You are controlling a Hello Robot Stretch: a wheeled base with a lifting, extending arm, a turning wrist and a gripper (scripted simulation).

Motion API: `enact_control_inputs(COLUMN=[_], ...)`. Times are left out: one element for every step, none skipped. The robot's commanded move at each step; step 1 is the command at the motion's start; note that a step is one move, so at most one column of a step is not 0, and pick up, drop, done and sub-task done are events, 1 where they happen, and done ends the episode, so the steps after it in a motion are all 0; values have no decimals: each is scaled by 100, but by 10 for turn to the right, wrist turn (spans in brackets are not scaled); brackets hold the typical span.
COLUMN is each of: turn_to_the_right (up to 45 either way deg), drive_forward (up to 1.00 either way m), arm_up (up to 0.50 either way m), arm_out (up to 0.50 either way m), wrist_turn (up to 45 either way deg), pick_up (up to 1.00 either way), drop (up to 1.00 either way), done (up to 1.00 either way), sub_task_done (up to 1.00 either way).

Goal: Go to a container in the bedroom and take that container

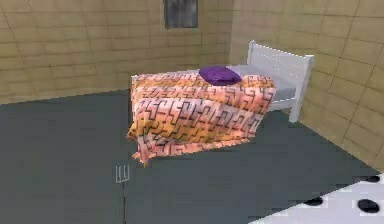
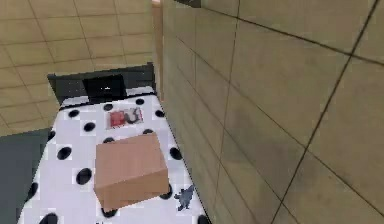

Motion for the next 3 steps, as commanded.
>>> enact_control_inputs(turn_to_the_right=[-270, 0, 0], drive_forward=[0, 0, 0], arm_up=[0, 50, 0], arm_out=[0, 0, 36], wrist_turn=[0, 0, 0], pick_up=[0, 0, 0], drop=[0, 0, 0], done=[0, 0, 0], sub_task_done=[0, 0, 0])
